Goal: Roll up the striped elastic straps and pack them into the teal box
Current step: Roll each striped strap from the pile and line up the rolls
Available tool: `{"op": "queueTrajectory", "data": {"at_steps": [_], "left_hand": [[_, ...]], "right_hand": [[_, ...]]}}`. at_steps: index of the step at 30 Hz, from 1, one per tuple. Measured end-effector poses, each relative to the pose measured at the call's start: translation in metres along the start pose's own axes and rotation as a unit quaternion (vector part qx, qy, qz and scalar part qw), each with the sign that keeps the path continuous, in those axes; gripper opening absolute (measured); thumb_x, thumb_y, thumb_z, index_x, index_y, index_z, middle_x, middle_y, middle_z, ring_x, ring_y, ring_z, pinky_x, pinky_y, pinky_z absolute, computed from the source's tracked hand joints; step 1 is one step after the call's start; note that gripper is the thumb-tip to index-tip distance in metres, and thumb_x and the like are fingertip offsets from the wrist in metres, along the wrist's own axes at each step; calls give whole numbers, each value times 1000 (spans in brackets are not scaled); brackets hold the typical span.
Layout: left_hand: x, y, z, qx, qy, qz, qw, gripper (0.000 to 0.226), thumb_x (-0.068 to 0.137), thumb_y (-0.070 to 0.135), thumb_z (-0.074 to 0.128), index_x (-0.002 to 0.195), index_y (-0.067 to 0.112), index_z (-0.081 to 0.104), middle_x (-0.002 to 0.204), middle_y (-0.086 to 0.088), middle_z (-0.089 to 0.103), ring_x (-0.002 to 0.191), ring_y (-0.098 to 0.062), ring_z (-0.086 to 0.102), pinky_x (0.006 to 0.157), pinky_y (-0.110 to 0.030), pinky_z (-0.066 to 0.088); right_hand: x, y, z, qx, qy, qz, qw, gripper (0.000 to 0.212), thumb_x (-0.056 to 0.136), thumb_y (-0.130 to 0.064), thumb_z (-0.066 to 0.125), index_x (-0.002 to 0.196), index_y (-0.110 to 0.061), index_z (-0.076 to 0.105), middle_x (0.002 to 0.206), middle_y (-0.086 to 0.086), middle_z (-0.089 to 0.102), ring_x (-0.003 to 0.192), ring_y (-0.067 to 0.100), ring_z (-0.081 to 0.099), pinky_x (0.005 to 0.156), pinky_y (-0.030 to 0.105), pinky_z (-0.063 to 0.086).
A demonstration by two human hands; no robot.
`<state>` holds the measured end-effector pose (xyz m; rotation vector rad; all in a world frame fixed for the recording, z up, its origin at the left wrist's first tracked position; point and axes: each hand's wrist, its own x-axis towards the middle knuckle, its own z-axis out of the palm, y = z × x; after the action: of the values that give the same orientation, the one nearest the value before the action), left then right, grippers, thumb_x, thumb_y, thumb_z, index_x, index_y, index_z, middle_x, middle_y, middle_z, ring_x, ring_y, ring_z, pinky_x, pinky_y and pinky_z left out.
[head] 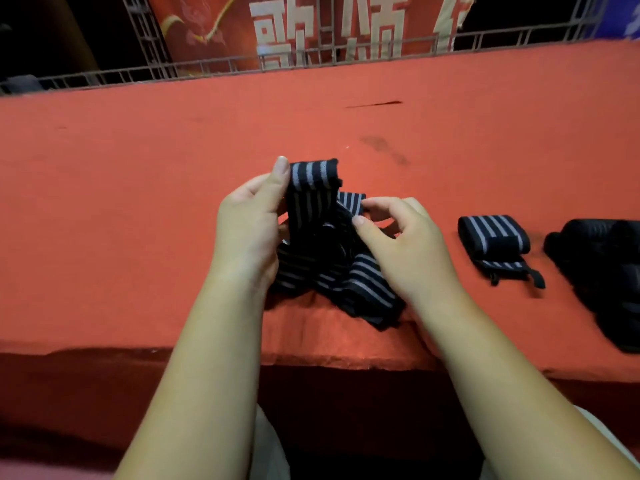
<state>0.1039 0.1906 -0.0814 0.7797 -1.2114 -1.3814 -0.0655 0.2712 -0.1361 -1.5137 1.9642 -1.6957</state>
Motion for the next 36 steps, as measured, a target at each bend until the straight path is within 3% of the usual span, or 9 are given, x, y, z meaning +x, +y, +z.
{"op": "queueTrajectory", "data": {"at_steps": [5,11,16,18,23,26,28,32,36], "left_hand": [[9,39,0,42,-36,54,997,26,104,37,72,88,17,76,90,-6,73,84,-19,68,74,-32,57],[10,82,6,77,-58,107,990,24,105,36,70,96,15,79,94,-7,79,87,-18,72,86,-41,57],[7,121,12,83,-78,150,982,25,108,32,67,105,9,77,92,-4,80,83,-15,74,75,-34,58],[6,134,15,84,-84,158,980,25,108,32,67,105,10,78,94,-5,81,84,-17,75,75,-35,60],[8,129,7,180,-98,145,968,17,100,32,78,105,16,77,97,3,82,88,-9,77,81,-32,62],[13,98,-9,328,-175,69,926,8,99,25,78,107,27,79,95,15,81,81,4,72,70,-21,50],[17,84,-17,374,-198,35,905,10,104,28,72,108,29,81,92,18,81,81,3,71,73,-25,51],[20,95,-14,263,-133,56,954,17,105,34,68,114,26,80,104,2,83,99,-21,79,97,-50,62],[14,133,2,223,-88,124,963,21,109,31,64,105,15,77,92,2,79,79,-9,69,69,-26,55]], "right_hand": [[27,-63,-10,64,-35,-34,997,36,97,-47,76,132,-35,72,121,-15,69,109,4,66,96,23,51],[56,-121,-20,122,2,-55,991,17,100,-44,72,100,-31,82,105,-13,76,102,1,69,95,27,53],[66,-158,-37,194,-24,-47,980,14,100,-33,75,103,-21,82,94,-15,81,86,-5,71,86,19,53],[71,-171,-42,201,-20,-53,978,11,100,-27,75,102,-18,81,95,-8,82,87,4,74,87,26,57],[79,-200,-57,206,14,-38,978,11,102,-24,71,95,-20,78,83,-9,79,66,3,68,59,13,48],[82,-207,-66,217,32,-11,975,12,103,-26,68,95,-22,76,87,-5,81,73,9,71,67,24,52],[84,-211,-70,233,37,6,972,12,104,-26,66,97,-22,75,91,-1,82,75,14,72,71,35,55],[85,-218,-81,213,62,-6,975,12,105,-22,63,96,-21,71,99,6,81,88,27,77,76,49,66],[85,-219,-90,186,68,-24,980,10,102,-19,63,98,-21,72,100,5,79,94,31,78,80,59,65]]}}
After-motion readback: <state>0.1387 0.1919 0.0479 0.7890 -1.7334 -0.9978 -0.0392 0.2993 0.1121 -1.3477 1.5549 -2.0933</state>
